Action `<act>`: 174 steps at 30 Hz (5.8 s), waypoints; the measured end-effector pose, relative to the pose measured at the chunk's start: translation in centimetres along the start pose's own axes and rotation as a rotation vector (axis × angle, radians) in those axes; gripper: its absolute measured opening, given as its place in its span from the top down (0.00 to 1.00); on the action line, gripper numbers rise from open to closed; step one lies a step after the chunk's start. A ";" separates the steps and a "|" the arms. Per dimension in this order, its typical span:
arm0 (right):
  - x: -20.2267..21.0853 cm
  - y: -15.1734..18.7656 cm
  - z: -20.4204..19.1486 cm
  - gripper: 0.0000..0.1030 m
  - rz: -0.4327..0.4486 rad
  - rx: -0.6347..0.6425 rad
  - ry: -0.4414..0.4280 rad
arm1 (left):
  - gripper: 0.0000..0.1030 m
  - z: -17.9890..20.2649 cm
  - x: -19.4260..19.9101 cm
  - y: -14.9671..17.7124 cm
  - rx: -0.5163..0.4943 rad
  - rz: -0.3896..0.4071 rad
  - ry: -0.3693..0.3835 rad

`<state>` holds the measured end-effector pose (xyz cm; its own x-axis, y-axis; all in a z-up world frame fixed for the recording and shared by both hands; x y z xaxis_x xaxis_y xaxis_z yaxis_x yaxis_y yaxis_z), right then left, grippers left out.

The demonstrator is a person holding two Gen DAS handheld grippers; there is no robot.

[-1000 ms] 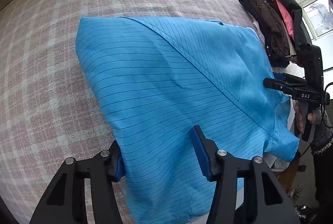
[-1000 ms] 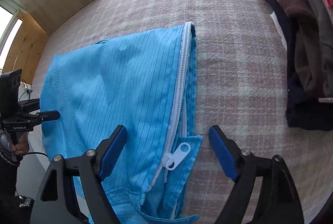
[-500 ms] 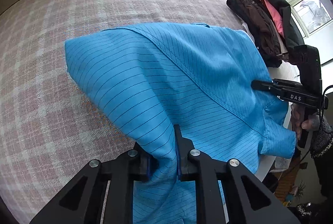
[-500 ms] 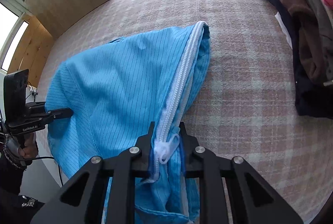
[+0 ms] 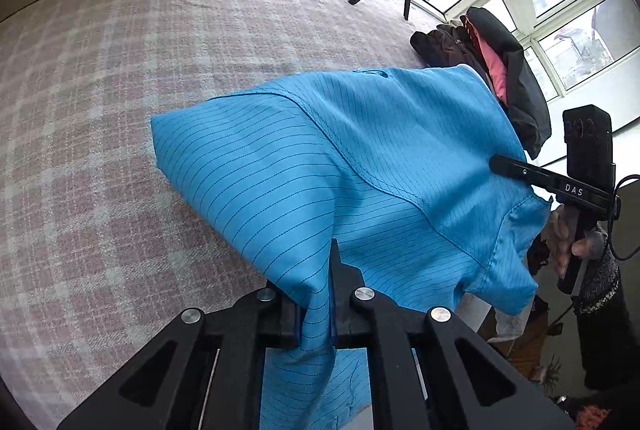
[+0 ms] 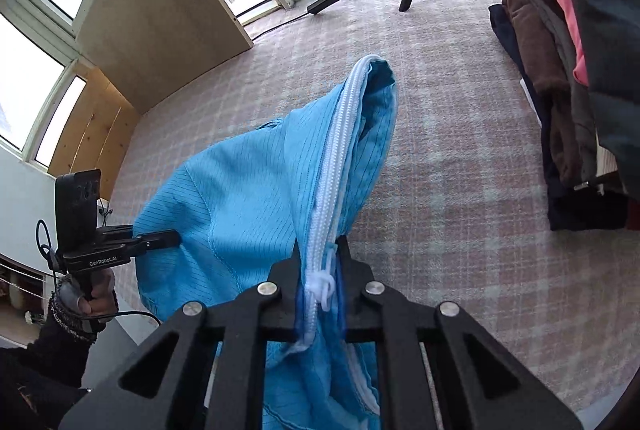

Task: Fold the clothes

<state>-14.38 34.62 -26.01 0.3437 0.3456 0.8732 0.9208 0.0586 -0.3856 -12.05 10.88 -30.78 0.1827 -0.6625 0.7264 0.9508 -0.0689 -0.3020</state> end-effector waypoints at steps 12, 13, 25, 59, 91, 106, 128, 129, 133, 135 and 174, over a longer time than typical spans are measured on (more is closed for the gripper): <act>15.6 -5.4 1.8 0.90 0.253 0.029 0.051 | 0.94 13.7 5.5 -7.9 -0.298 0.140 0.054; 17.2 -6.1 2.1 0.90 0.280 0.033 0.059 | 0.94 15.3 5.9 -8.9 -0.330 0.154 0.055; 29.5 -14.2 16.4 0.90 0.401 0.078 0.238 | 0.94 34.4 0.1 -20.7 -0.513 0.252 0.109; 24.8 -19.3 30.7 0.68 0.372 0.126 0.349 | 0.71 34.9 -11.4 -24.2 -0.450 0.225 -0.167; 17.6 -9.5 33.6 0.54 0.135 0.167 0.603 | 0.62 33.6 -18.7 -15.3 -0.465 0.039 -0.168; 23.9 -2.0 20.3 0.30 0.433 -0.111 0.614 | 0.37 26.6 -1.2 -10.5 -0.410 0.240 -0.234; 23.6 14.3 -0.7 0.30 0.447 -0.265 0.737 | 0.25 15.9 11.3 4.0 -0.395 0.196 -0.237; 23.6 14.8 -1.3 0.30 0.448 -0.259 0.740 | 0.25 15.8 11.5 4.5 -0.394 0.193 -0.238; 23.8 16.0 -2.8 0.30 0.462 -0.249 0.748 | 0.25 15.5 12.1 5.7 -0.386 0.191 -0.249; 24.0 16.4 -3.0 0.30 0.468 -0.259 0.746 | 0.25 15.4 12.2 6.0 -0.395 0.185 -0.267; 24.6 18.5 -3.2 0.30 0.456 -0.247 0.816 | 0.24 18.0 11.7 7.2 -0.401 0.138 -0.158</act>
<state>11.71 41.24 -10.74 0.6143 -0.4759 0.6294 0.6481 -0.1507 -0.7465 1.49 16.06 -13.33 0.3665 -0.5663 0.7383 0.7485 -0.2919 -0.5954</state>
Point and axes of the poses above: each gripper's, at about its wrist camera, not at the fingertips, and x roughly against the way its jaws point, z to its right, y to its underside, the point moved 7 cm from there along -x, roughly the way its jaws point, and after that the axes turned 9 degrees about y, right-handed, at the moved point
